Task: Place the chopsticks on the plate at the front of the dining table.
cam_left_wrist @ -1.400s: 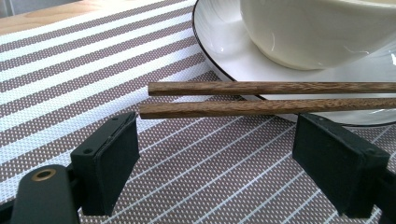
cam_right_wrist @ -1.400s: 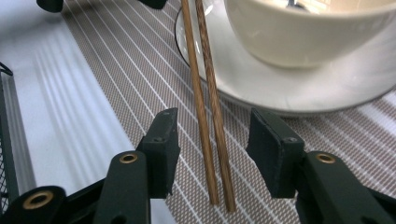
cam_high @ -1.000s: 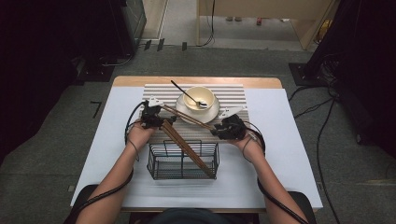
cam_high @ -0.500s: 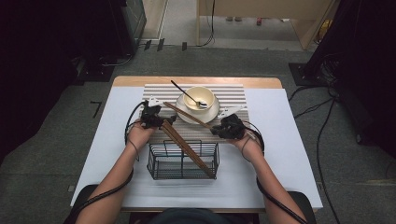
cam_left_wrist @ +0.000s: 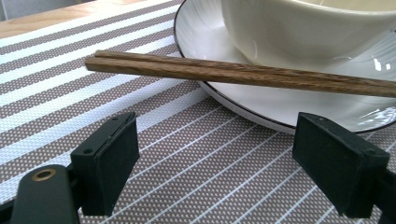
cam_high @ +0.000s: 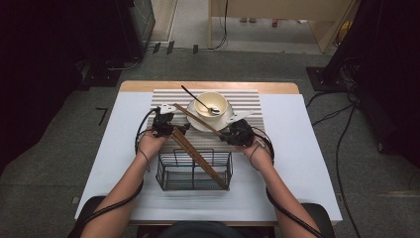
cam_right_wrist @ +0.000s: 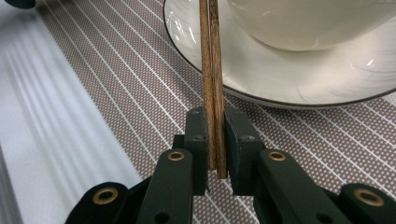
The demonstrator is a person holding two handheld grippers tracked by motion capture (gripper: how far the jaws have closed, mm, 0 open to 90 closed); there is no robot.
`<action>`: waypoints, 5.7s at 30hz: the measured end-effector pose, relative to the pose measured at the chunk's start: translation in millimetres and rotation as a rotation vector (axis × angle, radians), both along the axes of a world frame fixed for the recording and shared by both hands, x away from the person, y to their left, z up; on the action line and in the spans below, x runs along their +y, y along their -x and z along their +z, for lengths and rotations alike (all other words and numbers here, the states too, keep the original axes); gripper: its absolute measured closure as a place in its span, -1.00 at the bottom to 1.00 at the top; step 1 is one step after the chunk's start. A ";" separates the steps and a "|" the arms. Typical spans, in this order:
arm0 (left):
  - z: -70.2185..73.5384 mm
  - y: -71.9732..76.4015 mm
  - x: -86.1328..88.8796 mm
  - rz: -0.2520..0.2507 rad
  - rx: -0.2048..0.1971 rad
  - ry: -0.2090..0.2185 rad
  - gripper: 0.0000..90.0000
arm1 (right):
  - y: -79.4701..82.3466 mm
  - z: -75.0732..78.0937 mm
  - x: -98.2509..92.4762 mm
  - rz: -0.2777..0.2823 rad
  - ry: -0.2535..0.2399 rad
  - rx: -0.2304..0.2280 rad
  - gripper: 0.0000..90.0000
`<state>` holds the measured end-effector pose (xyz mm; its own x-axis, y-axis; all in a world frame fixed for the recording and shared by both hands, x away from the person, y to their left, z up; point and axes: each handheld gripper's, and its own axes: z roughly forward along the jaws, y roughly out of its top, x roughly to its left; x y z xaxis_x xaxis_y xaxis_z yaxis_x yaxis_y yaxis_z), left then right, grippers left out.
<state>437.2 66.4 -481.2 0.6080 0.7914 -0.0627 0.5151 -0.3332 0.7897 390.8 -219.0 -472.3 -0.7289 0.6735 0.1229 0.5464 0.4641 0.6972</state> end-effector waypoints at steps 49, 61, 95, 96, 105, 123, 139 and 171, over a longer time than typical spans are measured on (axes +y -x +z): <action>3.8 -10.0 -11.2 -0.005 -0.015 0.032 -0.66 | 0.2 2.7 9.3 -0.042 0.000 -0.020 0.81; 4.0 -10.1 -16.3 -0.006 -0.026 0.035 -0.66 | 1.8 0.5 8.2 0.028 -0.029 -0.036 0.32; -5.2 -4.7 -27.6 -0.008 -0.028 0.030 -0.66 | 8.3 -0.6 24.7 0.120 -0.085 -0.054 -0.12; -5.2 -4.7 -27.5 -0.008 -0.028 0.030 -0.66 | 8.4 -0.8 24.9 0.121 -0.085 -0.055 -0.13; -5.7 -5.2 -27.1 -0.005 -0.027 0.034 -0.66 | 9.2 -1.3 27.4 0.130 -0.084 -0.058 -0.14; -5.6 -6.1 -26.1 0.004 -0.031 0.041 -0.66 | 10.7 -2.0 33.8 0.157 -0.084 -0.063 -0.12; -4.9 -7.9 -23.6 0.005 -0.022 0.039 -0.66 | 12.0 -3.3 40.8 0.181 -0.084 -0.059 -0.12; -5.3 -9.6 -19.7 0.013 -0.019 0.039 -0.66 | 11.4 -6.3 51.6 0.232 -0.082 -0.064 -0.05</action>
<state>446.7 46.8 -486.4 0.5988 0.7966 -0.0827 0.5043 -0.2948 0.8117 379.4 -167.5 -478.6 -0.8710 0.4768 0.1186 0.3851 0.5126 0.7674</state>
